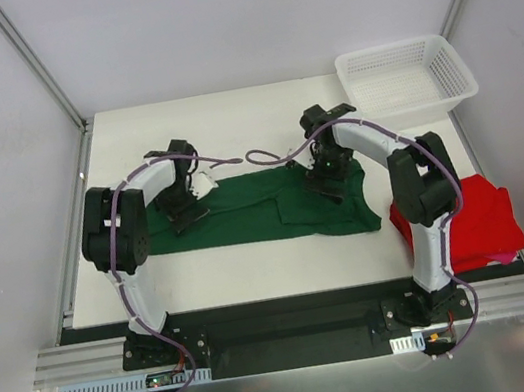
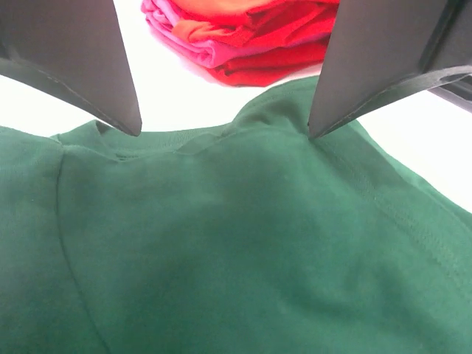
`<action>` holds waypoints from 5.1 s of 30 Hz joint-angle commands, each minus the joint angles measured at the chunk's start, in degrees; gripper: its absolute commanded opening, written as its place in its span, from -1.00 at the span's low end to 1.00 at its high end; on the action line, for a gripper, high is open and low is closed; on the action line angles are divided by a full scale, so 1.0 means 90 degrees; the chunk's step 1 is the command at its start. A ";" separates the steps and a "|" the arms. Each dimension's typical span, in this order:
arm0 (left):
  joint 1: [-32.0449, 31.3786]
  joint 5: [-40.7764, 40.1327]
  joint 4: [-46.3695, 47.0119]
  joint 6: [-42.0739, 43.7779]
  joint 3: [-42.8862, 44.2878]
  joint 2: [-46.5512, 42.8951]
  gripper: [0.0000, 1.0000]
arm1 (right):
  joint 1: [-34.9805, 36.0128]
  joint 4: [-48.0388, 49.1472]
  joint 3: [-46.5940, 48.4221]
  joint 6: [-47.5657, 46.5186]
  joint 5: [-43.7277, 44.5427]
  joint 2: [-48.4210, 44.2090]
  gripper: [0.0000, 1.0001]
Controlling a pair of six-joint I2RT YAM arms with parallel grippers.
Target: Fold and stack the t-shirts
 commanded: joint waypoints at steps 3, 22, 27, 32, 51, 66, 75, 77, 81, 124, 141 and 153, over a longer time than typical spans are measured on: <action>-0.0063 -0.0070 -0.0073 0.0053 -0.0499 -0.0630 0.99 | 0.0058 0.0138 0.0181 0.0367 -0.0056 0.0475 1.00; -0.0063 -0.0442 -0.0454 -0.0074 -0.1086 -0.1345 0.99 | -0.0001 0.0051 0.1010 -0.0629 0.1439 0.1384 1.00; -0.0112 -0.0256 -0.0552 -0.0230 -0.0958 -0.1218 0.99 | -0.0049 -0.0018 0.1440 -0.0746 0.1331 0.1442 1.00; -0.0297 -0.0022 -0.0630 -0.0221 -0.1095 -0.1023 0.99 | -0.0079 0.0002 0.1801 -0.0990 0.1370 0.1647 0.99; -0.0737 0.0701 -0.0679 -0.0318 -0.0890 -0.0339 0.99 | -0.0138 0.0567 0.2729 -0.1176 0.1545 0.2272 0.99; -0.1625 0.1219 -0.1001 -0.0699 -0.0178 0.0062 0.99 | 0.0175 0.2909 0.2925 -0.1908 0.2229 0.2770 1.00; -0.1919 0.1297 -0.1157 -0.0953 -0.0030 0.0072 0.99 | 0.0390 0.4150 0.3442 -0.2562 0.2795 0.3200 1.00; -0.1909 0.1210 -0.1245 -0.1080 -0.0069 0.0023 0.99 | 0.0390 0.4415 0.3413 -0.2805 0.2991 0.3201 1.00; -0.1928 0.1190 -0.1421 -0.1255 -0.0244 -0.0231 0.98 | 0.0283 0.4844 0.3452 -0.3108 0.3060 0.3220 1.00; -0.0415 -0.1291 0.1176 -0.0240 -0.0665 -0.0008 0.99 | -0.0303 0.0774 0.3794 0.2750 -0.2377 0.1491 1.00; -0.1537 -0.0667 0.0591 -0.0562 -0.0930 -0.0514 0.99 | -0.0547 -0.0340 0.4976 0.2066 -0.2576 0.1794 1.00; -0.2924 0.0232 0.0210 -0.1217 0.0407 0.0305 0.99 | -0.0889 0.0080 0.4839 0.1773 -0.1267 0.1667 1.00</action>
